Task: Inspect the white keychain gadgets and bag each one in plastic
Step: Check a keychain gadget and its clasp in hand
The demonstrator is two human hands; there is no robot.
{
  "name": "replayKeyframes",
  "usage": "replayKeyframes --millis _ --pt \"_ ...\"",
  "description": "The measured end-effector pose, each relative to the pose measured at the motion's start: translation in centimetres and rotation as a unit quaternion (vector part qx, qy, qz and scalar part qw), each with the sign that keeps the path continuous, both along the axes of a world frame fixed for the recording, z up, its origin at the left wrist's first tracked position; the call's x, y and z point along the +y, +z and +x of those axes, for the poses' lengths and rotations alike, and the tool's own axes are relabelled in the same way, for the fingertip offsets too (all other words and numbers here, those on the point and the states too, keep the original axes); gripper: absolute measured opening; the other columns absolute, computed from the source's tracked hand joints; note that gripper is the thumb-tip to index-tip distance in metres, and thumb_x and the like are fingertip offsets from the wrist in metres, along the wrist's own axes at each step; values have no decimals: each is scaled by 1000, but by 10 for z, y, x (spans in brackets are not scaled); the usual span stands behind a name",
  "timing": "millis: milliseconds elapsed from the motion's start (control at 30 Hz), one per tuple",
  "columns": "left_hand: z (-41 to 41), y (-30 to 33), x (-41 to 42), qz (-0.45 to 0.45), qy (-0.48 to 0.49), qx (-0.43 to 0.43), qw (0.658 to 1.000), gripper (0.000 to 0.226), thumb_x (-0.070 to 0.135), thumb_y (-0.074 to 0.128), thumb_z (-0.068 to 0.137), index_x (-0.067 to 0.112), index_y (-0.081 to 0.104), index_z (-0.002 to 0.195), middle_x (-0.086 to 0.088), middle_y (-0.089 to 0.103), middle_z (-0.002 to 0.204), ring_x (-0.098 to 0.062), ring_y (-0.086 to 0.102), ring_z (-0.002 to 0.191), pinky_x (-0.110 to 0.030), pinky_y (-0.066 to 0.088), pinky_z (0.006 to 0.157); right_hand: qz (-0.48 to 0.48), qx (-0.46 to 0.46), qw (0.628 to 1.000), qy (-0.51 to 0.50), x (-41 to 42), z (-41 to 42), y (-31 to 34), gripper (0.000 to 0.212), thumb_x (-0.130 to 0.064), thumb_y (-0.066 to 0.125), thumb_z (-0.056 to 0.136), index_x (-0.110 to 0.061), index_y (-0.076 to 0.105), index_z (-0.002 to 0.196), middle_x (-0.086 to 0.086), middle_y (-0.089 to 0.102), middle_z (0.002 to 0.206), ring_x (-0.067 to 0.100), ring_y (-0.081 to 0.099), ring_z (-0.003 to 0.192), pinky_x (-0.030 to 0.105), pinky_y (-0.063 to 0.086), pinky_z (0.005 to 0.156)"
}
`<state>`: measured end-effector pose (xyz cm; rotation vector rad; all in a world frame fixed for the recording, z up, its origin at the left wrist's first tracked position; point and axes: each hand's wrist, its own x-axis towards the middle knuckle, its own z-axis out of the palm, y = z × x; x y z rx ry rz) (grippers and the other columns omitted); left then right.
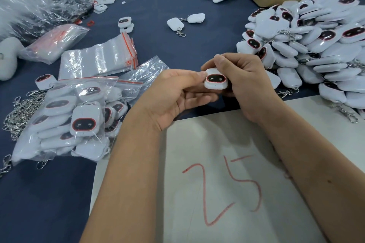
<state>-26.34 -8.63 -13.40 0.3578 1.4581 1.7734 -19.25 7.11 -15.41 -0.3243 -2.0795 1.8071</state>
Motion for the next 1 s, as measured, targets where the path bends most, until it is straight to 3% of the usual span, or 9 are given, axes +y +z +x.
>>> replayKeyframes --millis 167,300,467,633,767,867,1000 --pt "1 1 0 13 -2 7 1000 18 6 57 101 -2 73 99 -17 78 90 -23 77 71 -21 60 61 9 52 999 -11 -3 3 2 32 -22 51 110 -11 78 95 -1 69 78 12 62 73 27 51 66" --pt "-1 0 -1 24 -4 9 1000 17 8 57 100 0 73 101 -16 78 91 -22 77 74 -22 60 63 55 93 994 -22 -5 4 4 31 -20 50 110 -15 77 95 13 73 88 11 60 80 25 48 74" --pt "-2 0 -2 32 -6 13 999 16 13 66 89 3 76 95 -16 78 92 -24 77 77 -23 61 65 84 114 990 -26 -7 5 6 30 -18 50 110 -15 76 97 6 73 85 8 59 79 20 47 73" --pt "-4 -1 -3 39 -8 15 999 16 12 66 89 2 76 97 -15 78 92 -23 77 81 -26 62 69 104 131 986 -27 -10 6 5 28 -15 50 110 -12 75 100 10 73 90 8 59 80 19 46 74" --pt "-5 -2 -3 38 -10 19 999 16 9 63 93 0 74 101 -15 78 93 -24 77 84 -27 62 72 112 132 985 -23 -9 5 6 27 -13 50 110 -7 75 103 -2 71 88 1 60 82 16 45 76" --pt "-5 -2 -3 45 -10 18 999 19 14 68 85 1 72 99 -14 78 93 -24 77 88 -27 62 73 113 126 985 -21 -9 5 4 26 -13 50 110 -6 75 105 -7 71 89 -2 60 81 14 44 77" --pt "-4 -4 -2 45 -8 34 998 25 8 74 78 -1 68 100 -16 77 94 -27 77 93 -29 62 79 117 119 986 -28 -10 3 2 21 -14 54 109 -8 74 112 7 70 85 2 58 77 16 46 72"
